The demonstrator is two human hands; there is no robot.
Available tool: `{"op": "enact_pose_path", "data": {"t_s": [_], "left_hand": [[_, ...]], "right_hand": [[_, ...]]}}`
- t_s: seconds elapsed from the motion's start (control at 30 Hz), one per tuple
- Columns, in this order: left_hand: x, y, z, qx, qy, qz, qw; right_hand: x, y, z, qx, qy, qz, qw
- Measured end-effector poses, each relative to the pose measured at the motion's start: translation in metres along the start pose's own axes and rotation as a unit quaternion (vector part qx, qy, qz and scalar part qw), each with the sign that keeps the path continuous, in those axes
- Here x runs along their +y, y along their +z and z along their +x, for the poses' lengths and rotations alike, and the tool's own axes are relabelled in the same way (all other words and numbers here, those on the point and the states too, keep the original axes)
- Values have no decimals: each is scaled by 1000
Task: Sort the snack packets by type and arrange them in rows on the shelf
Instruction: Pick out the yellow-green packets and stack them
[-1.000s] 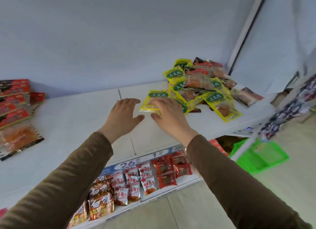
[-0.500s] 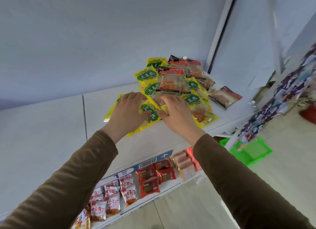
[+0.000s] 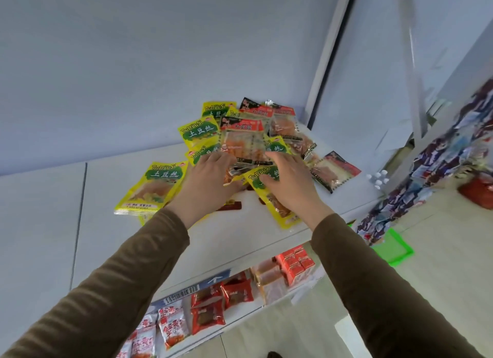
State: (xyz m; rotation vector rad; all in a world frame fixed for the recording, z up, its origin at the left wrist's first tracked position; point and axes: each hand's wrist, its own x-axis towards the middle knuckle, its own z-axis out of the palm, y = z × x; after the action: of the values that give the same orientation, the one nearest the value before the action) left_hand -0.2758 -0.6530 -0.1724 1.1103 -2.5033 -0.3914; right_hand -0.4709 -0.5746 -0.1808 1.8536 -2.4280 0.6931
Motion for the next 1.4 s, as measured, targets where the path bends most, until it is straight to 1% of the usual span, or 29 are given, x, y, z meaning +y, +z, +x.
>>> {"op": "enact_pose_path", "data": {"t_s": [0.1, 0.2, 0.27, 0.37, 0.47, 0.6, 0.7, 0.83, 0.97, 1.13, 1.27, 1.33, 1.4], "left_hand": [[16, 18, 12, 6, -5, 22, 1000], [35, 40, 23, -15, -27, 21, 999], [45, 56, 28, -31, -39, 33, 998], [52, 78, 32, -56, -68, 57, 994], [55, 90, 35, -50, -105, 59, 991], [57, 94, 38, -22, -138, 69, 988], [58, 96, 40, -7, -155, 72, 985], [55, 95, 44, 14, -181, 92, 979], [48, 88, 46, 26, -207, 96, 973], [38, 78, 43, 46, -227, 69, 970], [32, 76, 39, 48, -221, 64, 972], [29, 75, 38, 38, -223, 63, 972], [27, 73, 38, 33, -227, 55, 972]], "right_hand": [[35, -7, 13, -46, 11, 2, 999], [71, -14, 25, -132, 24, 0, 991], [90, -16, 31, -170, 24, -5, 985], [107, -11, 38, -179, -9, 15, 984], [111, -4, 44, -194, -32, 73, 978], [108, 0, 55, -173, -74, 86, 978], [102, 3, 62, -171, -68, 133, 974], [92, 8, 71, -149, -66, 213, 963], [85, 12, 79, -148, -21, 319, 936], [81, 13, 86, -147, 45, 397, 905], [84, 9, 94, -71, 35, 392, 916], [88, 3, 99, -27, 17, 410, 912], [92, -6, 104, 0, 10, 431, 902]]}}
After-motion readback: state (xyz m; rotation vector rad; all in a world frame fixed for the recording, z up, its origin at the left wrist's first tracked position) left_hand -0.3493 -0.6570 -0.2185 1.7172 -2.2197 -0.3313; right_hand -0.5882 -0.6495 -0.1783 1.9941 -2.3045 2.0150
